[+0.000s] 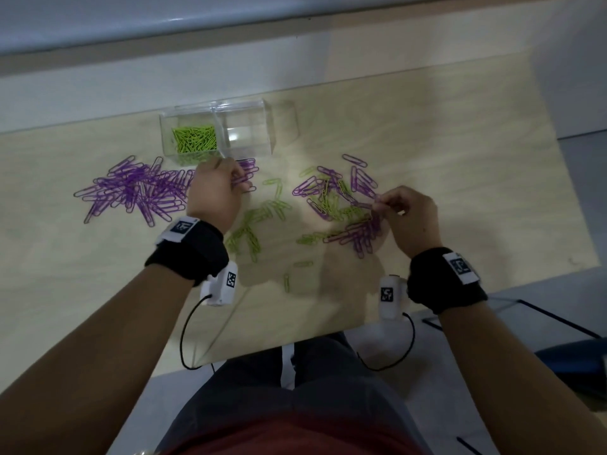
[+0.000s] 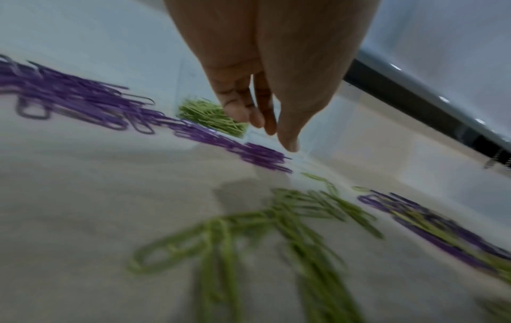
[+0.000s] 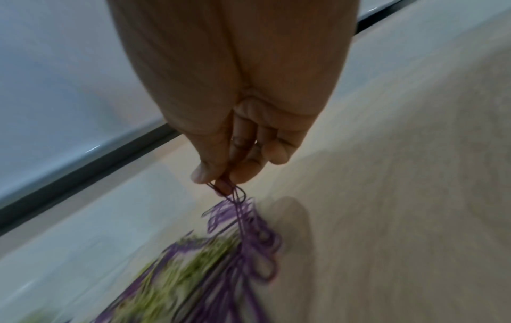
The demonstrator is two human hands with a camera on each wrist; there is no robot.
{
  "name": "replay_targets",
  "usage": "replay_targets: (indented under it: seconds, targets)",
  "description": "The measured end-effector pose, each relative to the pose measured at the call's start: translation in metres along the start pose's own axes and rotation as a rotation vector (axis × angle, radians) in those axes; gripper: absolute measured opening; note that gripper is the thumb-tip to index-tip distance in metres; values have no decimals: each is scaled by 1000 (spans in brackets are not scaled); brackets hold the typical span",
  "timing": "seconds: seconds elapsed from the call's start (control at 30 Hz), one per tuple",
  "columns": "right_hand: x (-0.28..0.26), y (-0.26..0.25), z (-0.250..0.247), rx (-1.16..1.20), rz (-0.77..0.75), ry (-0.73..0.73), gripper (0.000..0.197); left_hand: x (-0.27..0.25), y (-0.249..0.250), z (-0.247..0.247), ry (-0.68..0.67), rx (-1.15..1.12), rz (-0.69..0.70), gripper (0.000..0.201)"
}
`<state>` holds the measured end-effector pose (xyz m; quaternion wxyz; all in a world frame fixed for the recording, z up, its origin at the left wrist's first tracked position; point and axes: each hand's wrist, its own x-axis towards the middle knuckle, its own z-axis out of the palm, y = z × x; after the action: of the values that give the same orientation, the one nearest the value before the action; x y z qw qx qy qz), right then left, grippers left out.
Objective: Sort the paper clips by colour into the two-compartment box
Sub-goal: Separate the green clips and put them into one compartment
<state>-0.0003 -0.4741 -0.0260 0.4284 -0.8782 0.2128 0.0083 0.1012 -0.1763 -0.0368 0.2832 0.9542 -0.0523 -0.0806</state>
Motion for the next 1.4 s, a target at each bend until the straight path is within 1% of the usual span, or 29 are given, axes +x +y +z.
replay_targets:
  seconds: [0.03,0.1,0.17,0.2,0.27,0.33,0.37,0.43,0.5,0.57,0.63,0.7,0.8,0.9,1.03,1.1,1.17,1.23,1.3,1.37,1.4]
  targets:
    - [4,2,-4,27,42,35,12,-3,7,3,-13,-3,74,6]
    - [11,5,-11,45,109,98,8,-11,26,14,-98,-33,252,7]
    - [14,10,-18,-42,130,133,3,-17,43,28,-199,-34,363,11]
    - [15,13,-20,-126,112,137,6,-18,49,35,-228,-27,404,15]
    - [12,15,-17,-264,26,114,10,-18,58,45,-281,4,472,23]
    - [4,10,-7,-313,-79,27,7,-15,61,53,-314,44,527,23]
    - [-3,7,1,-331,-143,-33,6,-13,61,56,-321,58,529,20]
    - [-18,1,18,-387,-258,-148,7,-9,62,57,-347,60,481,16]
    - [-26,0,33,-460,-289,-213,15,-8,63,57,-379,55,455,14]
    - [-29,1,44,-527,-251,-225,22,-9,60,53,-407,6,433,12]
    - [-30,1,49,-555,-217,-222,24,-13,52,46,-409,-107,390,12]
    - [-32,0,51,-561,-234,-238,21,-18,41,38,-380,-207,327,10]
    - [-34,-2,50,-570,-281,-257,21,-26,25,25,-332,-284,209,8]
    - [-35,-3,44,-520,-303,-251,18,-31,13,18,-331,-304,131,7]
    - [-35,-5,37,-388,-314,-259,13,-35,7,14,-344,-277,128,26]
    - [-36,-5,35,-303,-288,-248,7,-37,7,13,-348,-281,148,32]
    - [-35,-5,31,-213,-225,-194,7,-37,7,11,-306,-320,153,33]
    - [-32,-5,24,-98,-177,-74,9,-33,6,8,-175,-374,141,29]
    - [-25,-3,12,-37,-149,88,7,-24,2,4,-23,-410,105,25]
    - [-17,6,1,-66,-89,203,2,-13,-8,2,64,-348,73,28]
    - [-13,13,-2,-89,-40,230,5,-8,-13,1,83,-271,75,29]
